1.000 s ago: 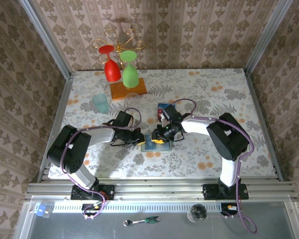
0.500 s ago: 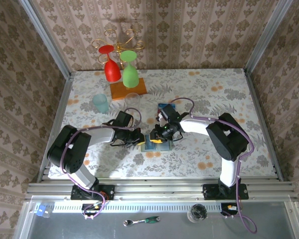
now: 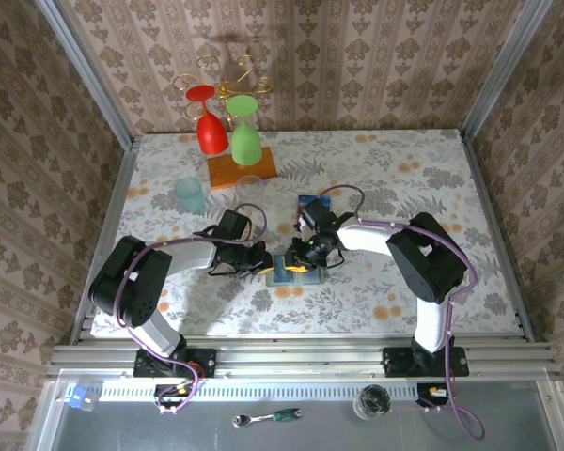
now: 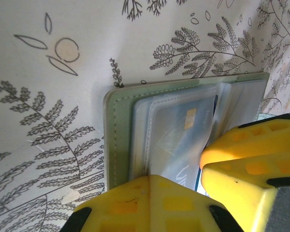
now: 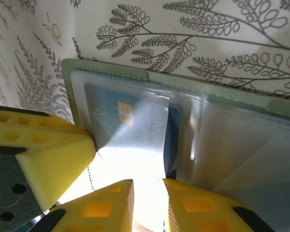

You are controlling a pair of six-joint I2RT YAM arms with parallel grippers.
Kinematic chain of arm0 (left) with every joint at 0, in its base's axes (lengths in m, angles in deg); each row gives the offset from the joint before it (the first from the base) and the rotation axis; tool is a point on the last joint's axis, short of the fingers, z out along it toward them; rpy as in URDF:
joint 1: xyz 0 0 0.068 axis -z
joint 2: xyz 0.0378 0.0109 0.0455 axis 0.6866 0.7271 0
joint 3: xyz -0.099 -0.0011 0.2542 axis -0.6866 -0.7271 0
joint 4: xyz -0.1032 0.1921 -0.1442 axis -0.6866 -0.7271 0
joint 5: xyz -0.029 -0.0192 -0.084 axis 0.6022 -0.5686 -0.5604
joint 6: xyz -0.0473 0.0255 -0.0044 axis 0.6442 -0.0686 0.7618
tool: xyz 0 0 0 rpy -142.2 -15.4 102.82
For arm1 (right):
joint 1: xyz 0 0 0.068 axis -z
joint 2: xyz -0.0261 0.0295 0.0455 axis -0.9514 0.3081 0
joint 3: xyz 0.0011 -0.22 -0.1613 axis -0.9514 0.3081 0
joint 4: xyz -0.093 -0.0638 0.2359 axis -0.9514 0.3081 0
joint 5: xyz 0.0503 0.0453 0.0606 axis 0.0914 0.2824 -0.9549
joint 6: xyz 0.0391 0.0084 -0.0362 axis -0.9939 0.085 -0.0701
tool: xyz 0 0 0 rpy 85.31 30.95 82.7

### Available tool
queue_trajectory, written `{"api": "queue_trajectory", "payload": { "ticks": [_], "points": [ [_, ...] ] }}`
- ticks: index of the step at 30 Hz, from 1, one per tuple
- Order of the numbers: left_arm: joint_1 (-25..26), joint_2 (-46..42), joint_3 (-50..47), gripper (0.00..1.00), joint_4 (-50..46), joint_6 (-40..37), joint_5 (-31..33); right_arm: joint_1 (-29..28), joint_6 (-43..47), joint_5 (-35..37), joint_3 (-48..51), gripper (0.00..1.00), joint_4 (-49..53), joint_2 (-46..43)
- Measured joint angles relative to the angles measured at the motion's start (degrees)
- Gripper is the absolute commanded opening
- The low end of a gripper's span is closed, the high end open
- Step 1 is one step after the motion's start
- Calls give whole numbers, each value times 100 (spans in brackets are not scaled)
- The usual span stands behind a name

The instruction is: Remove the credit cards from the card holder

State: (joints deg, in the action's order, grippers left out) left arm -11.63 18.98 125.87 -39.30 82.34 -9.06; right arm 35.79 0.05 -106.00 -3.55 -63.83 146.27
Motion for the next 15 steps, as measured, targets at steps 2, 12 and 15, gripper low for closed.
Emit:
{"api": "queue_trajectory", "payload": {
  "ticks": [2, 12, 15],
  "points": [
    [0, 4, 0, 0, 0, 0, 2, -2, 42, 79, -17, 23, 70, -4],
    [0, 13, 0, 0, 4, 0, 0, -2, 173, 249, -92, 23, 262, -13],
    [0, 13, 0, 0, 4, 0, 0, 0, 190, 278, -103, 23, 343, -31]
  ]
}}
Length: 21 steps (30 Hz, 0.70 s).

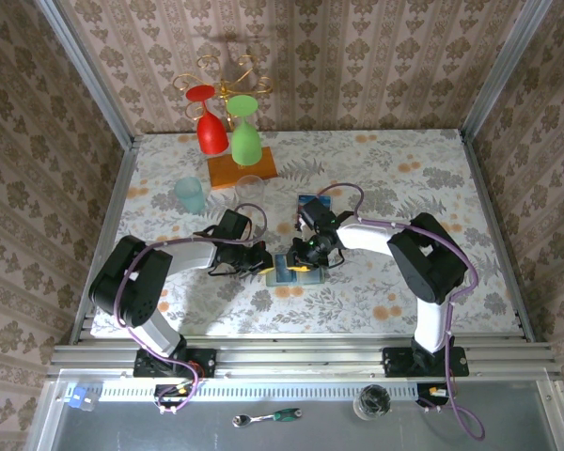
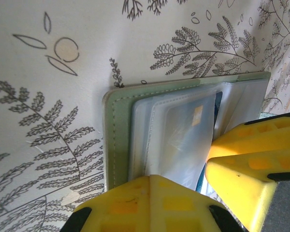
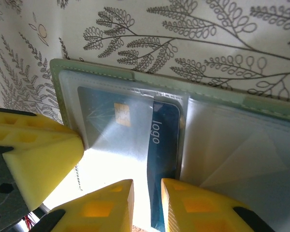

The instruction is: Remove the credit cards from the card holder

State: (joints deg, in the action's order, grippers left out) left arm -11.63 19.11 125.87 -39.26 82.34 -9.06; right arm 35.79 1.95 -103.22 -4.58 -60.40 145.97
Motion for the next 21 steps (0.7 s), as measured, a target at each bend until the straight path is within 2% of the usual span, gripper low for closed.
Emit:
{"api": "queue_trajectory", "payload": {
  "ticks": [21],
  "points": [
    [46, -105, 153, 0, -168, -2, 2, 0, 87, 122, -96, 23, 328, -208]
  ]
}}
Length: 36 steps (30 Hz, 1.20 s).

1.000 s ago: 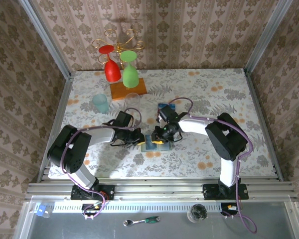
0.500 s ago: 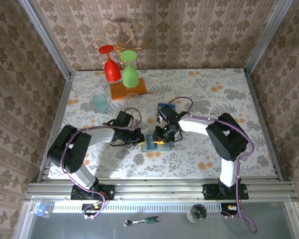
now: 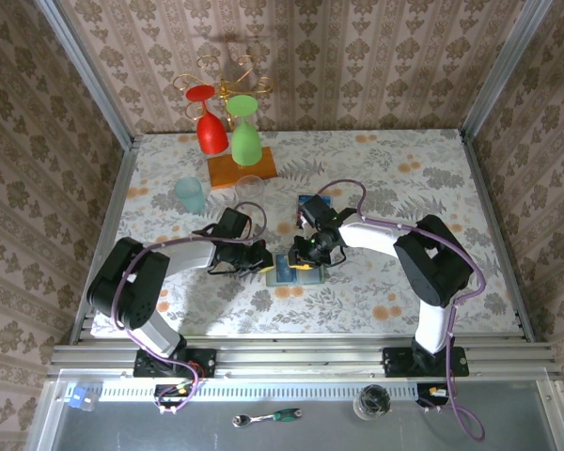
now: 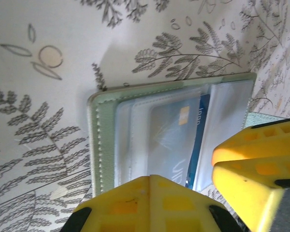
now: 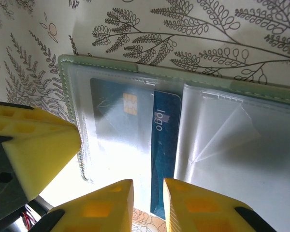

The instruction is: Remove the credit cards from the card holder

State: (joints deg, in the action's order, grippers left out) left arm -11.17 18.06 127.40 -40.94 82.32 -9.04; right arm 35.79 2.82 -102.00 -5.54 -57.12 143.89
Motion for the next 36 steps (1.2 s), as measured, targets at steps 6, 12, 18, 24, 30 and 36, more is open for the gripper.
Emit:
{"api": "queue_trajectory", "payload": {
  "ticks": [6, 12, 18, 24, 30, 36],
  "points": [
    [129, 15, 76, 0, -11, -17, -17, 0, 0, 0, 0, 24, -7, 0],
    [127, 153, 76, 0, -57, -31, 7, 2, -2, -2, 0, 24, -9, 0],
    [127, 157, 76, 0, -149, -81, 55, 11, -2, -4, 0, 24, -11, 0],
    [127, 157, 76, 0, -186, -120, 70, 28, 0, -4, 0, 24, -11, 0],
    [127, 157, 76, 0, -188, -144, 72, 50, 0, -13, 0, 24, -39, 101],
    [127, 175, 76, 0, -190, -146, 72, 50, -2, -44, 0, 24, -83, 162]
  ]
}}
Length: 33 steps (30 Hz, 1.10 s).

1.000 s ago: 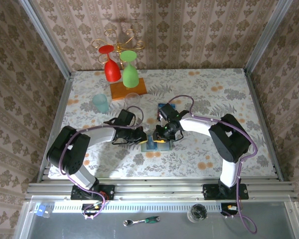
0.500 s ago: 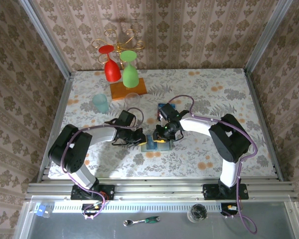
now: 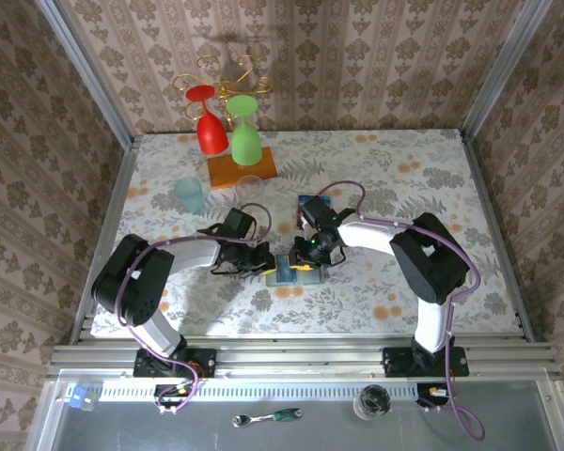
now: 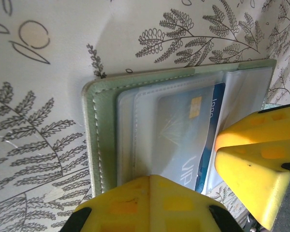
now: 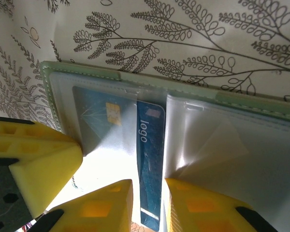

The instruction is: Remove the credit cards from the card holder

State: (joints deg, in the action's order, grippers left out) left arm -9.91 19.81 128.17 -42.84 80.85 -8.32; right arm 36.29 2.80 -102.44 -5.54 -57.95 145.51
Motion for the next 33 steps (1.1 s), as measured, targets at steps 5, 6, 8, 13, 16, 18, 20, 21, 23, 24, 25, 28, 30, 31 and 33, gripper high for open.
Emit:
{"api": "queue_trajectory", "payload": {
  "ticks": [5, 6, 8, 13, 16, 18, 20, 21, 23, 24, 25, 28, 30, 31, 33],
  "points": [
    [0, 52, 42, 0, 0, 0, -22, 0, 0, -46, 0, 24, -94, 48],
    [0, 63, 50, 0, 0, 0, -22, 0, 0, -55, 0, 24, -101, 61],
    [0, 76, 68, 0, -15, -2, -26, 11, 0, -96, 0, 24, -120, 83],
    [0, 101, 85, 0, -24, -2, -35, 15, -2, -129, 0, 25, -125, 90],
    [0, 105, 94, 0, -35, -4, -35, 17, -2, -127, 0, 26, -127, 87],
    [0, 105, 96, 0, -37, -4, -35, 37, -2, -127, 0, 26, -125, 87],
    [0, 105, 96, 0, -42, -9, -35, 48, -2, -127, 2, 26, -127, 87],
    [0, 105, 101, 0, -52, -22, -33, 48, -2, -127, 4, 26, -129, 87],
    [0, 105, 105, 0, -61, -24, -28, 48, -4, -131, 24, 26, -160, 85],
    [0, 105, 105, 0, -61, -24, -28, 48, -7, -131, 42, 26, -190, 79],
    [0, 105, 107, 0, -61, -26, -28, 48, -15, -133, 61, 26, -205, 63],
    [0, 105, 105, 0, -63, -26, -28, 52, -28, -129, 76, 26, -227, 26],
    [0, 105, 105, 0, -66, -26, -28, 52, -28, -129, 76, 26, -227, 24],
    [0, 105, 105, 0, -66, -26, -28, 52, -28, -129, 76, 26, -227, 24],
    [0, 105, 107, 0, -70, -26, -28, 52, -31, -129, 76, 26, -227, 24]
  ]
}}
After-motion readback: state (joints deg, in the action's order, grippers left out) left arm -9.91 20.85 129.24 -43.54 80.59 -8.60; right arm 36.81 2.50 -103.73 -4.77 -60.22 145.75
